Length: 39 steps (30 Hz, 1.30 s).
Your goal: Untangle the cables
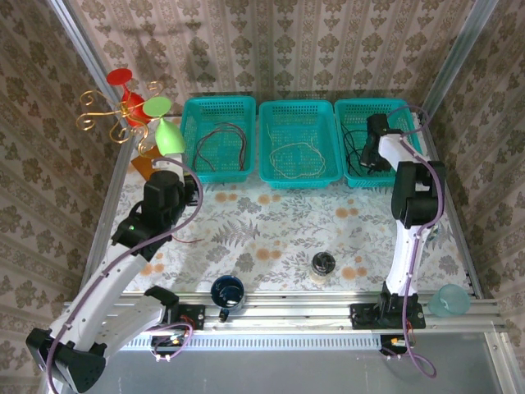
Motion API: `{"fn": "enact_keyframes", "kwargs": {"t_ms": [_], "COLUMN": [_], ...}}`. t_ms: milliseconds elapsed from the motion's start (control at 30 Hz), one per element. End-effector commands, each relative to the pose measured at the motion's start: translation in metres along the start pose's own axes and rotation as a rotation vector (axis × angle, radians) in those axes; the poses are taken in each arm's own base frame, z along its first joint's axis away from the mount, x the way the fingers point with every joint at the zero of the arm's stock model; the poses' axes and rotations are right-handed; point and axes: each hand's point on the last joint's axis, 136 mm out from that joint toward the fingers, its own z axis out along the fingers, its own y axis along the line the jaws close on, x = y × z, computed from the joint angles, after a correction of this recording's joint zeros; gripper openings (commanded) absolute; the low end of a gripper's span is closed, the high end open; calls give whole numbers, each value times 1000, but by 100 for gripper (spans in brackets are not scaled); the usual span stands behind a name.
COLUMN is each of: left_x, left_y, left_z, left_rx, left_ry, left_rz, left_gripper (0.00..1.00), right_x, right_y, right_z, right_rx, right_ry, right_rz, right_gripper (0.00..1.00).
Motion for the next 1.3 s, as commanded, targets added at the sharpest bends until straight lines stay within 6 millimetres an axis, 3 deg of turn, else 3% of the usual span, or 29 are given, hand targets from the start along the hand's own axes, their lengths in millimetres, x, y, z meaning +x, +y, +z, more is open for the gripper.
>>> {"fn": "enact_keyframes", "kwargs": {"t_ms": [0,100,200,233,433,600,867,1100,1267], "left_x": [-18,-18,-25,-31,-62,-92,-156,-221,-253], "left_y": [-2,-4,-6,-7,-15,-30,-70,-97,-109], "left_z": [-12,-12,-16,-18,-33,-47,-54,-48,-24], "left_rx": [21,31,38,40,52,79,156,155,124], "left_ry": [-39,-35,-48,-59,-105,-170,-267,-404,-413], "left_rz": [-46,-44,-35,-29,20,64,168,301,381], "left_gripper": [0,0,0,0,0,0,0,0,0], "right_x": [-3,0,-6,-10,-29,-38,-38,-29,-23], "right_y": [-13,-12,-13,-14,-28,-37,-34,-28,-25], "right_z": [-6,-4,-18,-27,-78,-117,-167,-183,-189], "right_rx": [47,22,-32,-52,-96,-149,-273,-357,-395], "right_ry": [19,42,13,-10,-103,-170,-241,-248,-251], "right_rz": [28,20,51,62,88,112,122,138,145], "right_gripper": [0,0,21,29,55,72,76,76,76]}}
